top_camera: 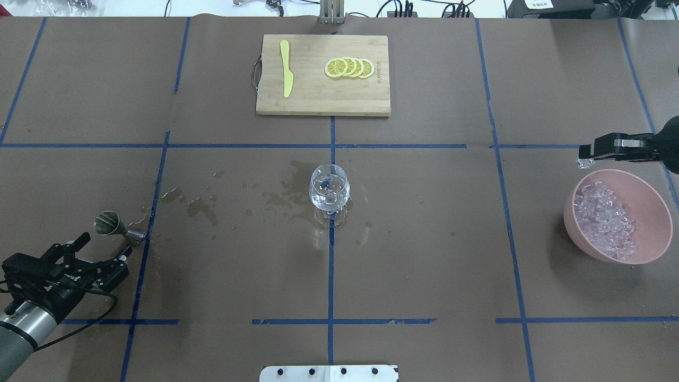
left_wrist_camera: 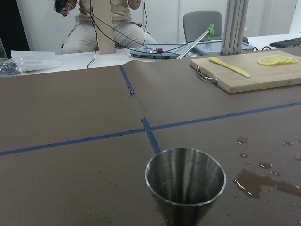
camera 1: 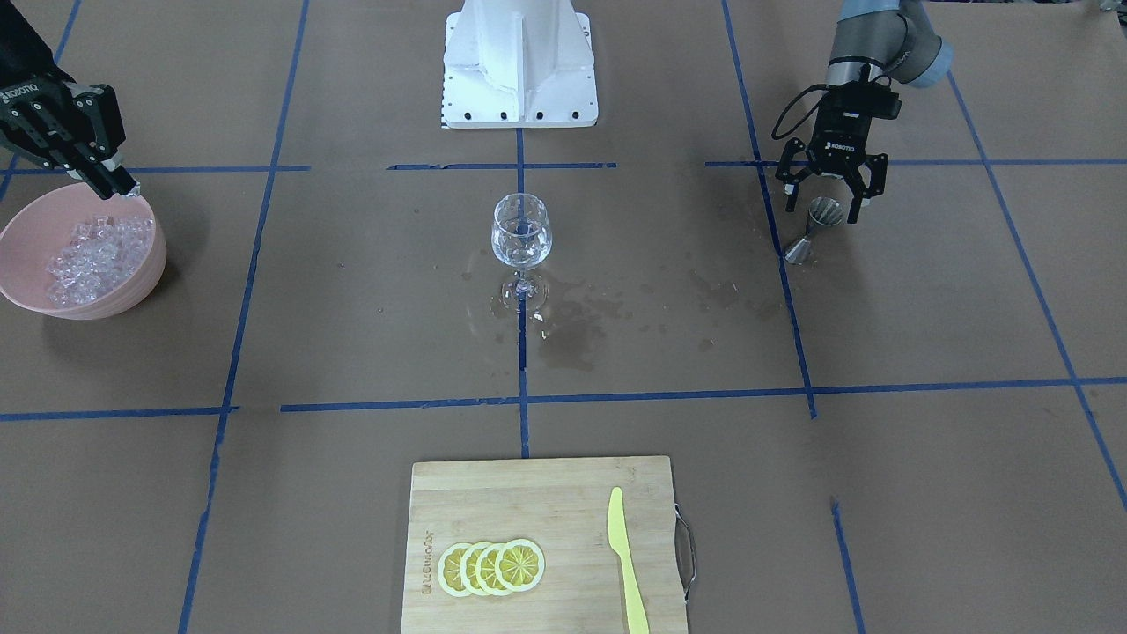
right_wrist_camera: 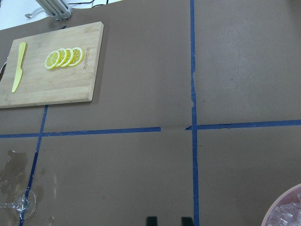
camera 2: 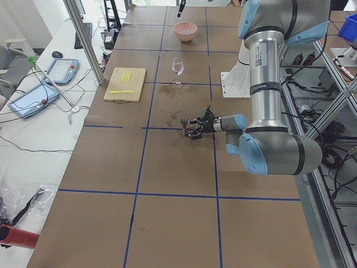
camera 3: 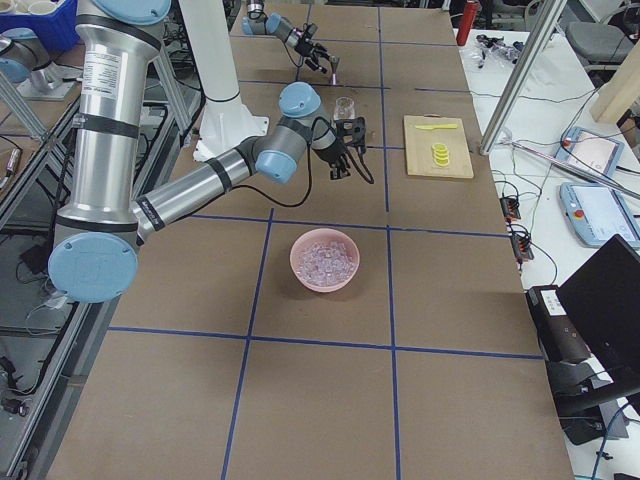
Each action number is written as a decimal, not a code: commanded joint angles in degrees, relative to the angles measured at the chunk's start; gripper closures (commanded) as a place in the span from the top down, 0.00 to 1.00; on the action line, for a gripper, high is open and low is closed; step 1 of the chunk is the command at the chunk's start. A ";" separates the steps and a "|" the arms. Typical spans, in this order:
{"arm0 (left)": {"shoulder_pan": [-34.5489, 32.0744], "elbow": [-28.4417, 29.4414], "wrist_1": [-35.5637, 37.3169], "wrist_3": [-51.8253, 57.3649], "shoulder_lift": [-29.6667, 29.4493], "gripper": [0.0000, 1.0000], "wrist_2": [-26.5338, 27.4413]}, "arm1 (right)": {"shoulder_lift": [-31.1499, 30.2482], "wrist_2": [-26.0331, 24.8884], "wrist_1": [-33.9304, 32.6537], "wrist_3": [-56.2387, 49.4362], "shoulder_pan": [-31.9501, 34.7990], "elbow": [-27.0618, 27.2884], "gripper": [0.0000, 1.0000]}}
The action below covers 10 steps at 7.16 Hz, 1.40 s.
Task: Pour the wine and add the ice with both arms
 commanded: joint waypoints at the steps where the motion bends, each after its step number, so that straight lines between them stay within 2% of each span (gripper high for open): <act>1: 0.00 -2.74 0.02 -0.29 3.39 1.00 -6.33 | 0.10 -0.01 0.00 0.00 0.00 0.46 0.00; 3: 0.00 -8.27 0.02 -0.90 8.75 1.00 -12.57 | 0.10 -0.01 0.00 0.00 0.08 0.99 0.00; 6: -0.08 -13.82 6.06 -5.63 12.63 1.00 -22.68 | 0.62 0.16 0.00 0.17 0.00 2.12 0.00; 8: -0.08 -16.46 11.94 -8.88 12.73 1.00 -26.64 | 6.75 3.22 -0.35 7.09 -0.70 2.04 0.00; 10: -0.34 -19.01 16.17 -9.60 12.81 1.00 -32.08 | 10.72 3.24 -0.88 9.73 -3.24 1.60 0.00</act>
